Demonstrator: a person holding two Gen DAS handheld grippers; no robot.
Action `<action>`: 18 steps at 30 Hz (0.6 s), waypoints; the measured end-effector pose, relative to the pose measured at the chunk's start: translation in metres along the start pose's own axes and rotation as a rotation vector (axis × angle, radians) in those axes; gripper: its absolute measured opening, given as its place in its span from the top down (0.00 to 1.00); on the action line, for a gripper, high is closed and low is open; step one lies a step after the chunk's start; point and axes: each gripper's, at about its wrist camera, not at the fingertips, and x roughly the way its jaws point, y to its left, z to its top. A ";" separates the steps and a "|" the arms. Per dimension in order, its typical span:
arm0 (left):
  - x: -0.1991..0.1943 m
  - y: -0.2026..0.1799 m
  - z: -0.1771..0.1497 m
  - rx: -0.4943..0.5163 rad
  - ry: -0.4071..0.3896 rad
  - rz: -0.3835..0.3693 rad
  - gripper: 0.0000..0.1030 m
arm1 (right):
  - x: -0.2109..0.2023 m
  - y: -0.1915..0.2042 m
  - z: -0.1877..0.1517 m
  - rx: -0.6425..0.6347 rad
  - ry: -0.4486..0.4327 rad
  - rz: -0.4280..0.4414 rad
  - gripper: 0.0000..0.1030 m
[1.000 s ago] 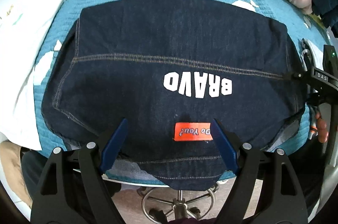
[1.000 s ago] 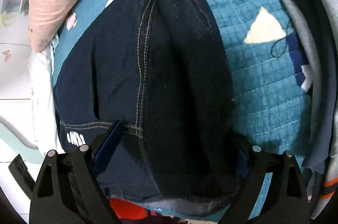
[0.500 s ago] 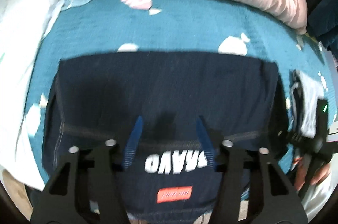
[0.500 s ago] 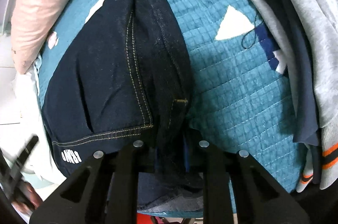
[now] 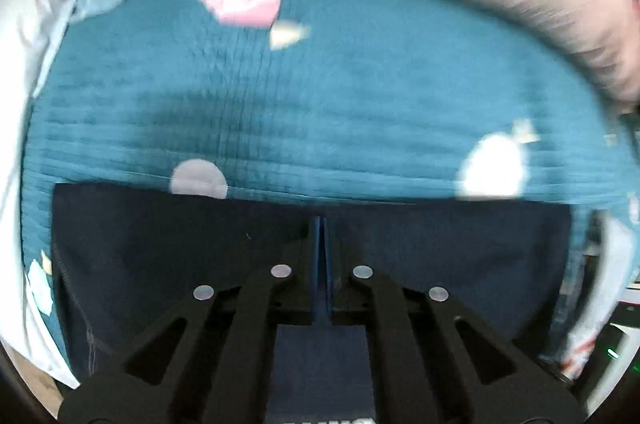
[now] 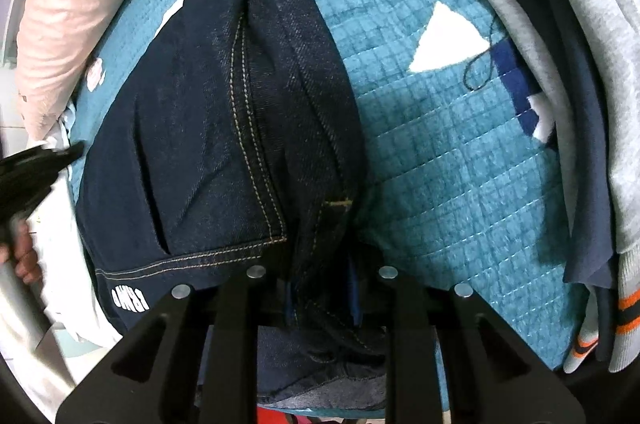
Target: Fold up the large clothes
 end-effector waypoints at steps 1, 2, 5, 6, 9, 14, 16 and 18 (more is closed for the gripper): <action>0.015 0.004 0.001 -0.013 0.029 -0.015 1.00 | 0.000 -0.001 0.000 0.000 0.002 0.006 0.82; 0.024 0.011 0.003 -0.056 0.022 -0.044 0.99 | 0.000 -0.001 0.001 0.003 0.002 0.015 0.82; 0.024 0.017 0.009 -0.092 0.057 -0.064 0.99 | 0.001 -0.008 0.004 0.024 0.012 0.043 0.82; 0.023 0.015 0.010 -0.065 0.077 -0.056 0.98 | -0.001 -0.011 0.004 0.026 0.017 0.047 0.82; 0.005 0.013 0.000 -0.038 0.118 -0.036 0.98 | -0.002 -0.008 0.004 0.011 0.020 0.046 0.82; -0.012 0.006 -0.060 0.073 0.108 -0.016 0.99 | -0.001 -0.006 0.001 0.012 0.007 0.041 0.81; 0.000 0.009 -0.061 0.038 0.095 -0.038 0.98 | 0.000 -0.006 0.002 0.023 0.014 0.041 0.81; 0.001 0.015 -0.055 -0.063 0.129 -0.052 0.98 | -0.001 -0.005 0.001 0.022 0.013 0.040 0.81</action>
